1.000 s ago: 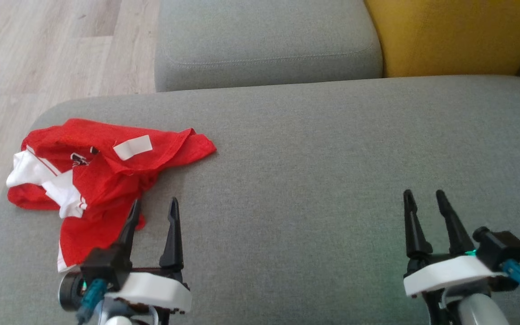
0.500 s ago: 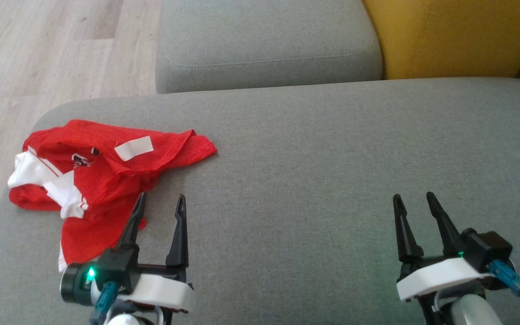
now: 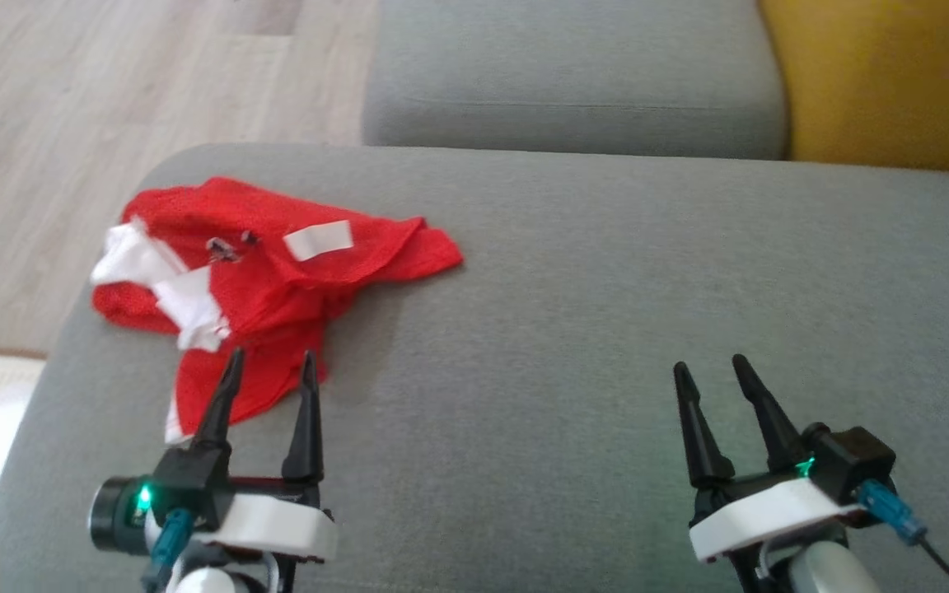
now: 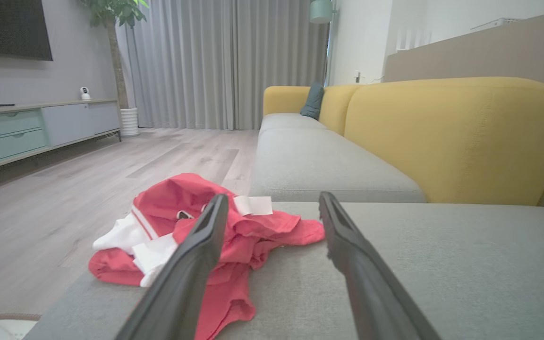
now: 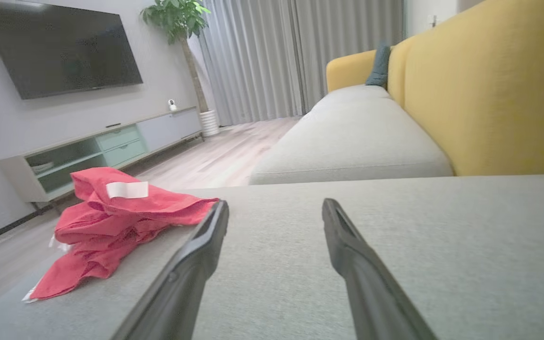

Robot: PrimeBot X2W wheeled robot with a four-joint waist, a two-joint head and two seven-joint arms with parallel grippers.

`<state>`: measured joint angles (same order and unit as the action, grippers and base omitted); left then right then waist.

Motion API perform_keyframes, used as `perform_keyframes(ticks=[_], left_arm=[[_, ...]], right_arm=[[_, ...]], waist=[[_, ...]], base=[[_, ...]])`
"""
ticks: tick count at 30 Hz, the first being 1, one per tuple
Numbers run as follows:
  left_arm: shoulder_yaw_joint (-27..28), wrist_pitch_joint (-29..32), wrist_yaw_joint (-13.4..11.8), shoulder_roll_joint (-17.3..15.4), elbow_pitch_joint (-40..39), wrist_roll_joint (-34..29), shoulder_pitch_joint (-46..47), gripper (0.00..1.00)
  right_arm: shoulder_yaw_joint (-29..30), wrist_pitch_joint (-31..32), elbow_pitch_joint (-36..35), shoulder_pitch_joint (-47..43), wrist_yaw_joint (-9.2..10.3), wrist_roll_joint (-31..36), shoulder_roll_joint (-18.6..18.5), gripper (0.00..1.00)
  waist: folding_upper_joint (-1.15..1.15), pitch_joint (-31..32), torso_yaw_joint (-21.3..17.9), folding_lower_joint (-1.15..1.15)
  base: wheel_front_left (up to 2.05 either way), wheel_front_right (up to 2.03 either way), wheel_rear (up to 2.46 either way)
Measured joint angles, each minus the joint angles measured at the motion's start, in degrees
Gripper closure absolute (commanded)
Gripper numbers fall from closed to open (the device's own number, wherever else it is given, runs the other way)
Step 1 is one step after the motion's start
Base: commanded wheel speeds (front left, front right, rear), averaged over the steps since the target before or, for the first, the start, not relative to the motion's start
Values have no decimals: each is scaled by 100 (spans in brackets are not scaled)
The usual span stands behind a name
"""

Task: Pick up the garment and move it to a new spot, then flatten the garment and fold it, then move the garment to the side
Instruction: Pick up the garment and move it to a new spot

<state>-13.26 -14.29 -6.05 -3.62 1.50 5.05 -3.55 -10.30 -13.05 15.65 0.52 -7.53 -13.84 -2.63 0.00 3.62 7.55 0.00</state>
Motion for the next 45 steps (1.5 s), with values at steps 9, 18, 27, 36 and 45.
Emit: perform_keyframes(ticks=[9,18,27,36,45], left_arm=[[171,0,57,2,32,-155,-52,0],[308,0,109,-9,8,-194,-221,0],[359,0,121,-8,-22,-194,-223,0],[495,0,229,-10,-91,-192,-218,0],[524,44,759,-379,668,-175,817,0]], right_arm=[[-246,-87,62,5,0,-230,-1,0],[-335,-118,153,7,0,-342,1,0],[-336,-118,149,6,0,-383,1,0],[-333,-119,151,7,0,-381,1,0],[-125,-132,124,25,0,-138,1,0]], waist=[[0,17,814,0],[0,116,1526,0],[0,150,1644,0],[0,61,1403,0],[0,-256,977,0]], base=[[0,0,0],[0,0,0],[0,0,0],[0,0,0],[0,0,0]])
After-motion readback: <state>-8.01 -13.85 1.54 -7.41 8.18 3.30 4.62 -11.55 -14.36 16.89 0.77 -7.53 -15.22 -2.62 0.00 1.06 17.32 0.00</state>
